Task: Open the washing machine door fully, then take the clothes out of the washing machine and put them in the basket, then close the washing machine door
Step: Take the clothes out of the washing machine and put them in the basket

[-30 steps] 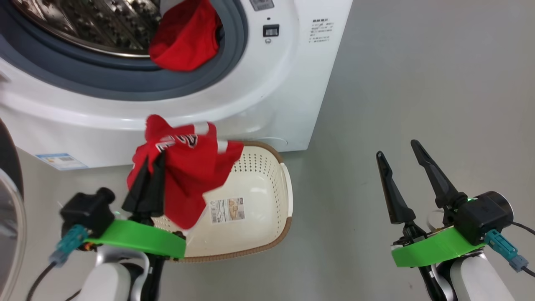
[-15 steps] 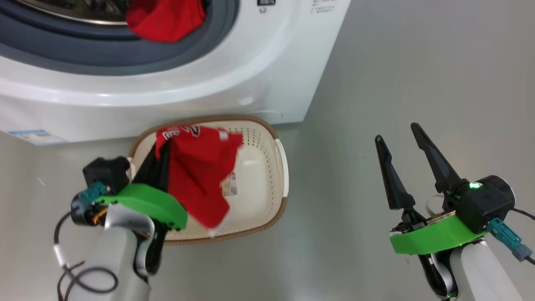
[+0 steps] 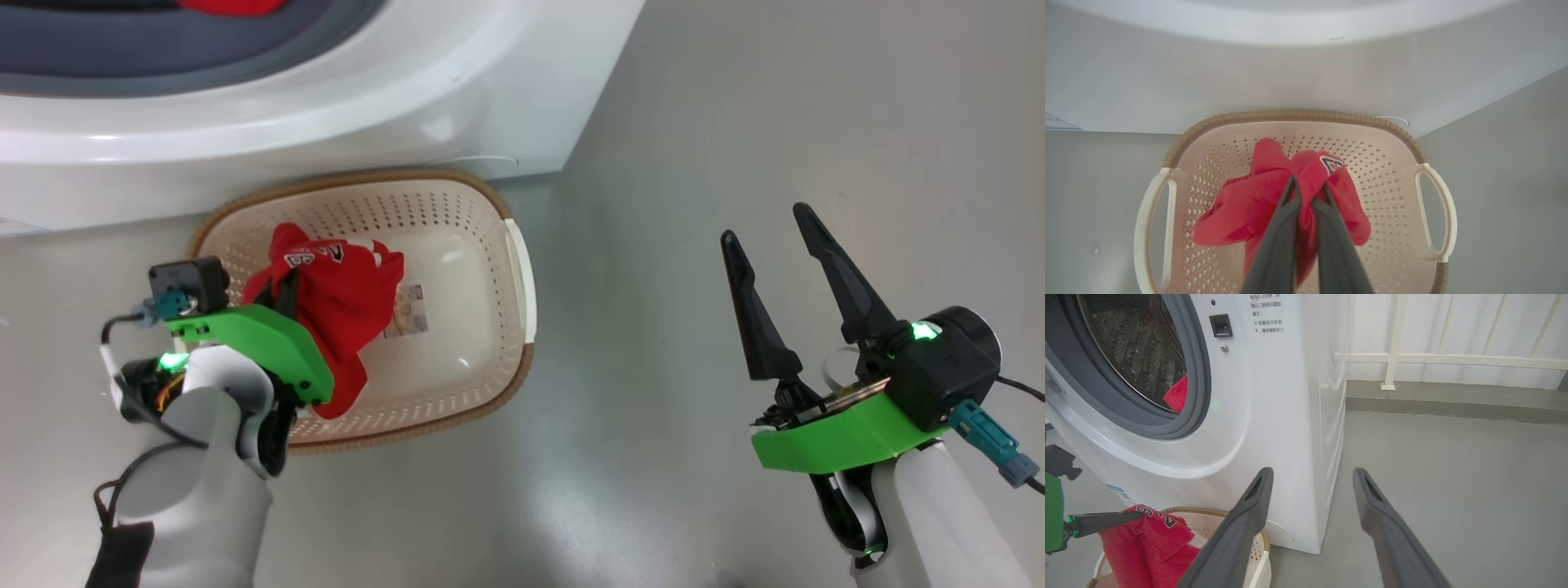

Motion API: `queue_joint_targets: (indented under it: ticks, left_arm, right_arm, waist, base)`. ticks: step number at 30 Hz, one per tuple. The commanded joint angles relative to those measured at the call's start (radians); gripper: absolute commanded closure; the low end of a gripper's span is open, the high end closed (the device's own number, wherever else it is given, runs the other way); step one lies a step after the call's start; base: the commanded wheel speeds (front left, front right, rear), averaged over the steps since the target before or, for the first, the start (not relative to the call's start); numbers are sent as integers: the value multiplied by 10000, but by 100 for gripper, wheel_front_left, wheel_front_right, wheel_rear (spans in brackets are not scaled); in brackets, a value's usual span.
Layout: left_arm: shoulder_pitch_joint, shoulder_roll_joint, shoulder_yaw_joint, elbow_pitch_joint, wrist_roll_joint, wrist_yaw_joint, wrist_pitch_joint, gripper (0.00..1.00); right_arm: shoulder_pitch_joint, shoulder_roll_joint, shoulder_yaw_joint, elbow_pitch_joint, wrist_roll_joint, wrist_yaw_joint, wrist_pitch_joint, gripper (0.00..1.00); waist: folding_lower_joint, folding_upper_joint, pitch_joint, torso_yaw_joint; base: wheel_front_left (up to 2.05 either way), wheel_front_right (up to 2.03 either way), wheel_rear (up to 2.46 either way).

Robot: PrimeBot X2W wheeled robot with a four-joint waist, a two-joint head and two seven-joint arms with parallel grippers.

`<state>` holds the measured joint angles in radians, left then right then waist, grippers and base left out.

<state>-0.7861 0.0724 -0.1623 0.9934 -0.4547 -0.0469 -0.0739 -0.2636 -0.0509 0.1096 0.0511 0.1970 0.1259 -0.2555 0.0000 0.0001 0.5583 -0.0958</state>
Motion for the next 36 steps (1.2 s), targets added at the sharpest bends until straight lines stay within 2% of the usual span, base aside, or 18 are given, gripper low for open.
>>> queue_joint_targets:
  ticks: [1,9,18,19,20,23,24,25,27,31,36]
  left_arm:
    - [-165,235,262,82,-109,-83,45,100]
    - [-843,292,294,1898,-350,-216,437,100]
    - [-1190,409,216,2660,-419,-197,593,100]
    - [-1205,417,201,2694,-419,-190,590,91]
    - [-1221,428,189,2722,-421,-184,578,75]
    - [-1247,439,136,2775,-401,-158,625,68]
    - [-1257,436,138,2795,-420,-152,630,58]
    - [-1261,438,137,2812,-436,-150,619,44]
    - [-1272,447,162,2839,-484,-108,551,0]
    - [-1325,388,200,2868,-605,-184,358,0]
    - [-1198,130,98,2787,-849,-699,49,0]
  right_arm:
    - [-68,7,251,-237,254,48,-63,0]
    - [-231,7,464,-167,411,48,-63,0]
    - [-388,7,484,-201,499,48,-63,0]
    - [-396,7,483,-199,505,48,-63,0]
    - [-402,7,484,-198,509,48,-63,0]
    - [-414,7,479,-203,523,48,-63,0]
    - [-420,7,473,-205,526,48,-63,0]
    - [-428,7,469,-202,528,48,-63,0]
    - [-447,7,453,-183,536,48,-63,0]
    - [-485,7,350,-140,511,48,-63,0]
    - [-433,7,189,34,409,48,-63,0]
  waist:
    - [0,-1,278,-225]
    - [0,-1,525,-589]
    - [0,-1,971,-859]
    - [0,-1,1002,-869]
    - [0,-1,1032,-878]
    - [0,-1,1076,-887]
    - [0,-1,1090,-885]
    - [0,-1,1096,-883]
    - [0,-1,1100,-862]
    - [0,-1,1017,-744]
    - [0,-1,708,-520]
  base:
    - [0,0,0]
    - [0,0,0]
    - [0,0,0]
    - [0,0,0]
    - [0,0,0]
    - [0,0,0]
    - [0,0,0]
    - [0,0,0]
    - [0,0,0]
    - [0,0,0]
    - [0,0,0]
